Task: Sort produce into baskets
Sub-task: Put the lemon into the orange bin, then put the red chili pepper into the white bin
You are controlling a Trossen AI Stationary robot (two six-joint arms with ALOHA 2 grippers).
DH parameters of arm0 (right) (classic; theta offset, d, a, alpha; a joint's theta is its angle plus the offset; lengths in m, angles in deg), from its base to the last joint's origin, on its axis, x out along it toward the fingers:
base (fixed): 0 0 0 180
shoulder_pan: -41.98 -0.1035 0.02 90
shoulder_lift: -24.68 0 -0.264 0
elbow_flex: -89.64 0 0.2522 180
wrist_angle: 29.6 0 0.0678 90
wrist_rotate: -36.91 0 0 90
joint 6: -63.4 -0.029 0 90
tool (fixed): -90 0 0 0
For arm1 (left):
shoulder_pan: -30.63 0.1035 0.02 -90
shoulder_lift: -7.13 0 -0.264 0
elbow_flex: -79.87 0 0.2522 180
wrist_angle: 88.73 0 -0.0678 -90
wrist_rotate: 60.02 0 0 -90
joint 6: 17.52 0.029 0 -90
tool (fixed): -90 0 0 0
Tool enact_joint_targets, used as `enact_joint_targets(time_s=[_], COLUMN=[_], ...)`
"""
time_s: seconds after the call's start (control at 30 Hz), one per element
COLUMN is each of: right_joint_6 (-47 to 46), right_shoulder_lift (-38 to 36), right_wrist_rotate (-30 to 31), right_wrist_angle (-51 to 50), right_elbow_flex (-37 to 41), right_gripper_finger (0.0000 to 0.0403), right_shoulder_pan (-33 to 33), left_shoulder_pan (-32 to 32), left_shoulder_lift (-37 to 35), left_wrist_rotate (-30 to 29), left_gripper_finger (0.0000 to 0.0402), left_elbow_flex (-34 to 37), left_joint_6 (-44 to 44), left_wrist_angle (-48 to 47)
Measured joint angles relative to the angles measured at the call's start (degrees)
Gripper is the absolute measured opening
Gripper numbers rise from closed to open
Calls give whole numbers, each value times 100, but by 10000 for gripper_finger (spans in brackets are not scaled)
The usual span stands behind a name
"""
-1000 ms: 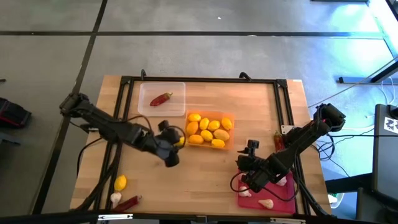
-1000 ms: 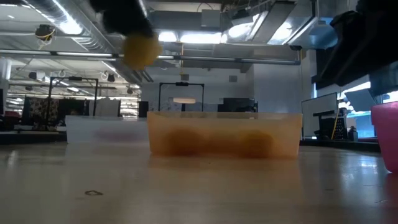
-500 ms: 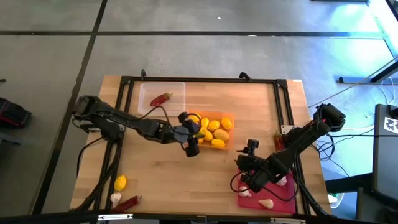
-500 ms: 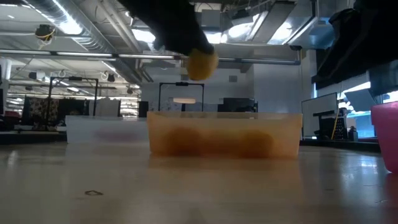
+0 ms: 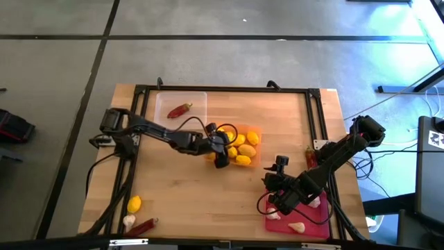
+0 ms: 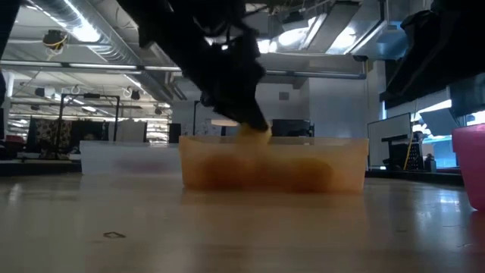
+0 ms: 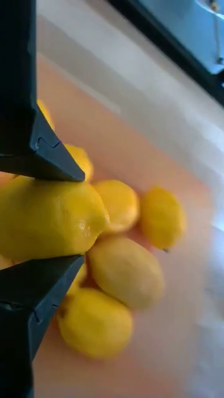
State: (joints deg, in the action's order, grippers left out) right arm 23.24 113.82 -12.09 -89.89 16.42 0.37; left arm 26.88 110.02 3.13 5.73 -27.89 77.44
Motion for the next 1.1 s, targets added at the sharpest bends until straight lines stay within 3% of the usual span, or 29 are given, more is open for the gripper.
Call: enact_joint_targets(time_s=[0.3, 0.6, 0.87, 1.1], right_joint_6=[2, 2, 0, 4], right_shoulder_lift=[0, 0, 0, 0], right_wrist_rotate=[0, 0, -2, -2], right_wrist_angle=[8, 10, 21, 4], right_elbow_flex=[0, 0, -2, -4], right_gripper_finger=[198, 198, 198, 198], right_shoulder_pan=[0, 0, 0, 0], left_shoulder_pan=[85, 118, -135, -859], left_shoulder_lift=[201, 128, -816, -1879], left_wrist_rotate=[26, 328, 354, 576], left_gripper_finger=[181, 261, 284, 284], left_elbow_flex=[2, 4, -122, -129], left_joint_6=[-581, -422, -287, -391], left_wrist_angle=[-578, -728, -1119, -2068])
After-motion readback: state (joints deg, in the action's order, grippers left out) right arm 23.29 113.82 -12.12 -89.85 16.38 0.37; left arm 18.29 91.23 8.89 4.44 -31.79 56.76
